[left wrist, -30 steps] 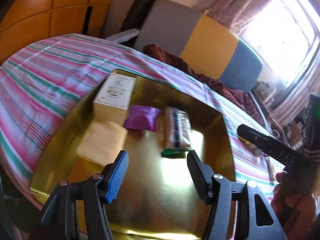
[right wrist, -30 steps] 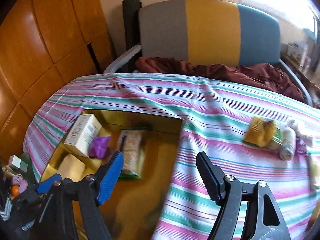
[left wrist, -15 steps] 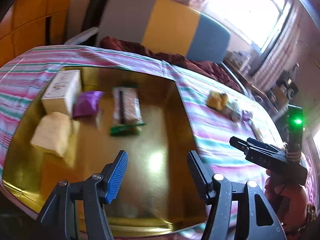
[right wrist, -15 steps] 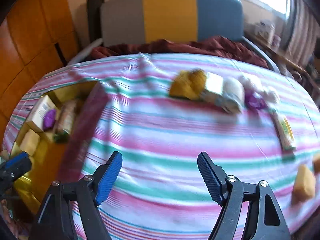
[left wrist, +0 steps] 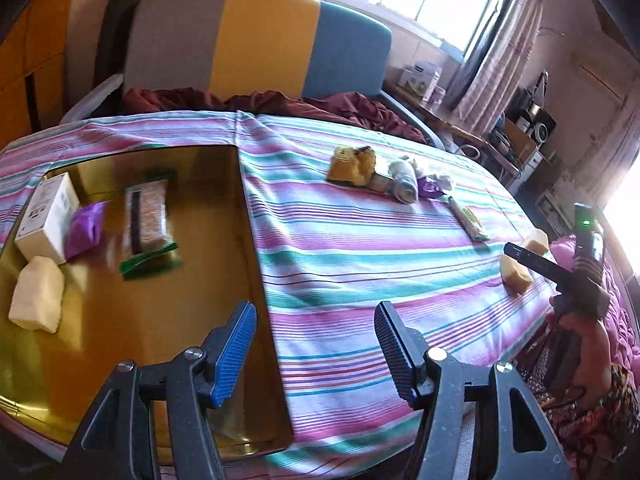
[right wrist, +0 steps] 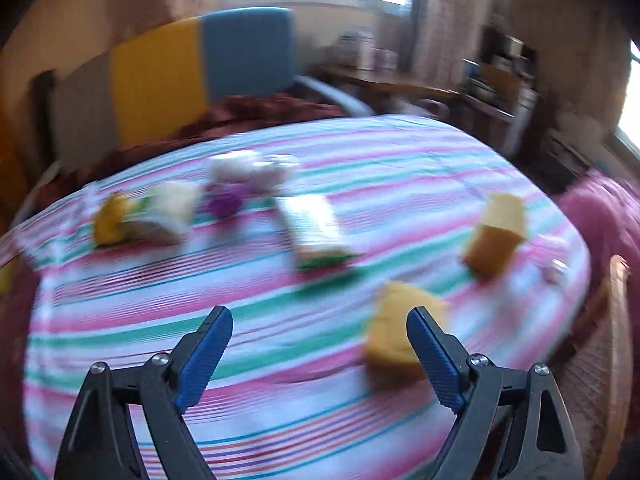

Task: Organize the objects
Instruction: 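Move both tools back to the cloth and grasp the WEIDA cracker packet with the right gripper, then grasp the yellow sponge with the left gripper while the right gripper holds the WEIDA packet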

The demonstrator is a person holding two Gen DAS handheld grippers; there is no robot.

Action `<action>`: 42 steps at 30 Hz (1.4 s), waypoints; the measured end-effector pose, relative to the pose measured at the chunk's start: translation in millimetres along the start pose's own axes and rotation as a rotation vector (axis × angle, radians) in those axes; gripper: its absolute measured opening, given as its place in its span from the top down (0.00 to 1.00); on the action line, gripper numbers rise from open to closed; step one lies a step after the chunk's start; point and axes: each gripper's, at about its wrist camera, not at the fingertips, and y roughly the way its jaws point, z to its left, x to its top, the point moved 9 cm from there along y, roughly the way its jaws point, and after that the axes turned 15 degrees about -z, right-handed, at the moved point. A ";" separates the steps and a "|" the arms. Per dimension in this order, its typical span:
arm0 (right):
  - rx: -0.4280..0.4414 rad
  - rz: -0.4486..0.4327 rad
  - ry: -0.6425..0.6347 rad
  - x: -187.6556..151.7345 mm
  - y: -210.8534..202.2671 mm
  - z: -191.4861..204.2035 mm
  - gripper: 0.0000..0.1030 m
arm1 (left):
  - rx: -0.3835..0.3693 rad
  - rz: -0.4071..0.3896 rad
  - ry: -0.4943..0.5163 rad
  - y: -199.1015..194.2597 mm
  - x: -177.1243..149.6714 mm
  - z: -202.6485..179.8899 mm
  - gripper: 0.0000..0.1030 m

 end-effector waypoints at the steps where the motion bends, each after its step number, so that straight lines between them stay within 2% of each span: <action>1: -0.026 0.026 0.003 -2.7 7.2 -11.3 0.13 | -0.005 0.005 0.004 0.7 -0.9 -3.1 0.39; 4: -0.072 0.086 0.054 -14.7 28.5 -38.6 0.15 | -0.006 0.010 0.018 0.6 -2.8 -9.3 0.39; 7: -0.029 0.133 0.106 -26.5 40.0 -44.8 0.37 | -0.003 0.019 0.027 1.6 -5.1 -12.4 0.39; 9: -0.052 0.126 0.069 -28.3 40.7 -42.0 0.42 | 0.003 0.028 0.026 3.5 -6.9 -12.6 0.39; 11: -0.019 0.098 0.073 -24.6 36.8 -32.1 0.43 | 0.005 0.031 0.025 5.3 -7.6 -13.4 0.39; 13: 0.036 0.080 0.096 -20.8 31.7 -14.5 0.43 | 0.013 0.039 0.030 7.4 -9.1 -14.9 0.39; 17: 0.253 0.063 0.082 -17.5 26.6 55.8 0.39 | 0.011 0.052 0.043 12.0 -10.5 -20.2 0.39; 20: 0.380 0.043 0.075 -11.2 21.1 95.6 0.20 | 0.009 0.064 0.052 13.7 -11.6 -25.3 0.39; 23: 0.344 -0.069 0.088 14.9 20.5 88.8 0.12 | 0.012 0.065 0.059 12.8 -12.2 -27.4 0.39; 25: 0.276 -0.130 0.106 34.0 30.7 68.1 0.11 | 0.012 0.065 0.055 12.7 -13.0 -28.2 0.39; 28: 0.167 -0.110 0.093 50.1 65.2 34.6 0.11 | 0.002 0.081 0.053 17.0 -16.8 -33.6 0.39; 31: 0.147 -0.035 0.062 49.4 99.1 18.6 0.13 | -0.009 0.101 0.069 21.7 -21.9 -43.4 0.39; 34: 0.181 0.023 0.023 39.3 124.4 20.8 0.17 | -0.029 0.114 0.102 25.1 -25.4 -56.0 0.39; 37: 0.202 0.037 -0.021 27.8 127.2 23.4 0.26 | -0.046 0.128 0.134 29.3 -27.9 -68.1 0.39; 39: 0.194 0.055 -0.043 18.4 131.9 26.8 0.41 | -0.055 0.135 0.150 33.3 -28.7 -76.3 0.39; 41: 0.179 0.037 -0.051 17.6 129.5 24.4 0.51 | -0.066 0.144 0.162 38.3 -29.4 -84.1 0.39; 42: 0.180 0.033 -0.049 17.0 129.0 24.2 0.51 | -0.073 0.147 0.165 40.9 -29.3 -87.9 0.39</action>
